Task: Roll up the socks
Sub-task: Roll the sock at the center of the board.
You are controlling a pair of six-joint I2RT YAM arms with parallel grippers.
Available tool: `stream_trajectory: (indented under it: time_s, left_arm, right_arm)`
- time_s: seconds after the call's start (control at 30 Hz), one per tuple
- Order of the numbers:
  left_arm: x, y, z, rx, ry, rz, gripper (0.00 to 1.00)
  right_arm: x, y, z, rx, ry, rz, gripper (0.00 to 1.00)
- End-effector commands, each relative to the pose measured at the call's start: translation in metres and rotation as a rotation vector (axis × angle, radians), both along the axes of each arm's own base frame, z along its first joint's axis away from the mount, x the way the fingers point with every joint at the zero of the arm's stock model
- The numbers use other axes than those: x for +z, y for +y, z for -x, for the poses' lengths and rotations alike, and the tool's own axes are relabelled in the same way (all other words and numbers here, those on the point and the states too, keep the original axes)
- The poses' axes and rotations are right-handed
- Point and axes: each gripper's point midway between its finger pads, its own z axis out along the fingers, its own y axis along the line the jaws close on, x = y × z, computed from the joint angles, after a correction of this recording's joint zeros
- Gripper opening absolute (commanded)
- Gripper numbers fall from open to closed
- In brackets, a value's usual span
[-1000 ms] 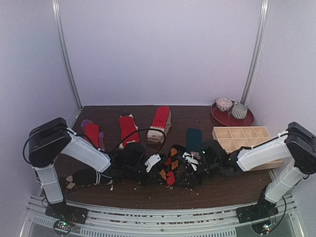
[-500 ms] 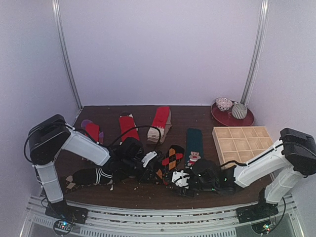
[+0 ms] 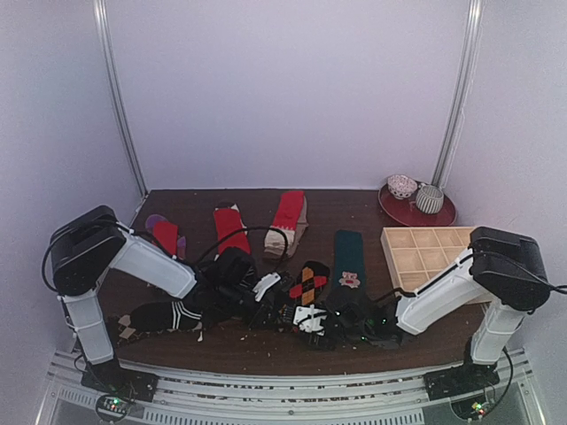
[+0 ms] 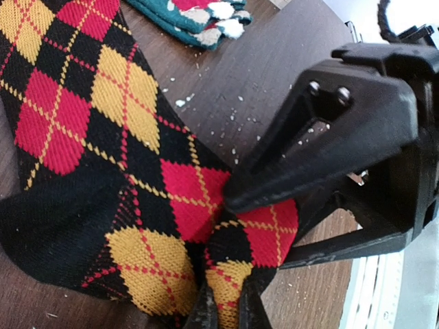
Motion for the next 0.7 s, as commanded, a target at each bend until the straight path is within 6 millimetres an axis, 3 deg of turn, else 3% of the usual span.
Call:
stream_trajectory:
  time_s: [0.0,0.07,0.17,0.23,0.27,0.3,0.37,0.5,0.57,0.67]
  left_arm:
    - [-0.059,0.052,0.036,0.015,0.167,-0.254,0.0]
    - [-0.058,0.051,0.036,0.013,0.166,-0.252,0.0]
    - [-0.056,0.05,0.031,0.017,0.139,-0.246,0.01]
    - [-0.048,0.048,0.025,0.026,0.09,-0.226,0.17]
    - [-0.043,0.047,0.02,0.035,0.053,-0.217,0.3]
    - [-0.036,0.046,0.013,0.047,0.004,-0.207,0.4]
    - [-0.016,0.043,-0.004,0.083,-0.11,-0.165,0.49]
    - [0.039,0.032,-0.031,0.142,-0.367,-0.007,0.55]
    - [0.068,0.028,-0.031,0.145,-0.522,0.078,0.56]
    - [0.086,0.025,-0.021,0.113,-0.712,0.153,0.56]
  right_arm:
    - [-0.02,-0.012,-0.012,-0.071,0.039,0.059,0.5]
    - [-0.025,-0.01,-0.008,-0.046,0.069,0.078,0.43]
    - [-0.035,-0.01,-0.003,-0.043,0.148,0.113,0.22]
    - [-0.042,-0.014,0.002,-0.047,0.227,0.13,0.11]
    - [-0.045,-0.016,0.006,-0.049,0.27,0.126,0.08]
    - [-0.046,-0.018,0.011,-0.052,0.314,0.119,0.07]
    - [-0.047,-0.022,0.021,-0.066,0.426,0.086,0.06]
    - [-0.052,-0.029,0.035,-0.117,0.697,0.048,0.06]
    - [-0.057,-0.032,0.043,-0.145,0.822,0.044,0.06]
    - [-0.063,-0.038,0.053,-0.181,0.96,0.055,0.07]
